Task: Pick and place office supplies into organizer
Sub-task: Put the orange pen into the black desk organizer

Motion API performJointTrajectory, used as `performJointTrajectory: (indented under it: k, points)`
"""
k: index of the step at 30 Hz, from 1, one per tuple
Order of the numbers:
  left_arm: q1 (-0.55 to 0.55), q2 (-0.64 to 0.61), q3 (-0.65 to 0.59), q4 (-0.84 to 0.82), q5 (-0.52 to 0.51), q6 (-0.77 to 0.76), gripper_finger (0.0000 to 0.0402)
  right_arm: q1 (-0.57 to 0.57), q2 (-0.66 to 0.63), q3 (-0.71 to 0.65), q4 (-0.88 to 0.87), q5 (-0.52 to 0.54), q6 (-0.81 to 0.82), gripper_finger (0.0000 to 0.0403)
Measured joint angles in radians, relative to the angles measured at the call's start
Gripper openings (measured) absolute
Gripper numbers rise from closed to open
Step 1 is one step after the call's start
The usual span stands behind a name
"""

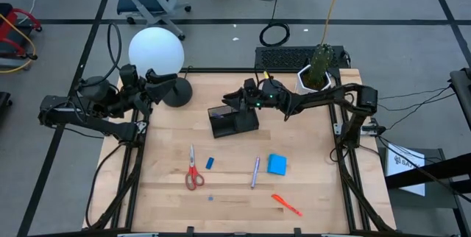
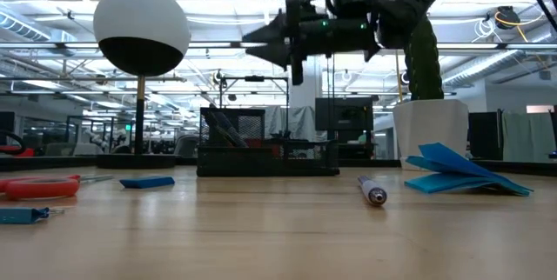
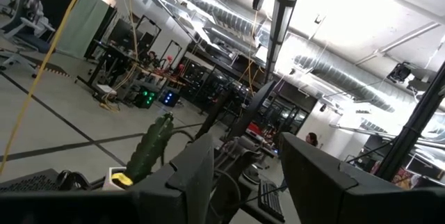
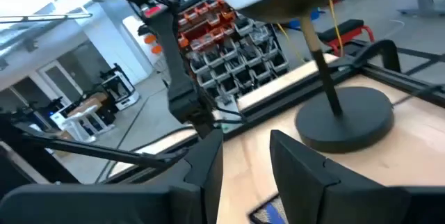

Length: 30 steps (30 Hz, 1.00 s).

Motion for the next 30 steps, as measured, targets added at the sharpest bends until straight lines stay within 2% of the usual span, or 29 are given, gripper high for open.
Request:
performJointTrajectory:
  k: [8,21,30]
  points:
    - [0.0,0.0,0.0,0.0,0.0,0.0,0.017,0.081,-0.068,0.0,-0.102,0.003,0.033,0.0109]
    - [0.0,0.0,0.0,0.0,0.0,0.0,0.017,0.309,-0.146,0.0,-0.376,0.011,0.114,0.0094]
    - [0.0,0.0,0.0,0.0,0.0,0.0,0.017,0.483,-0.143,0.0,-0.683,0.039,0.353,0.0093]
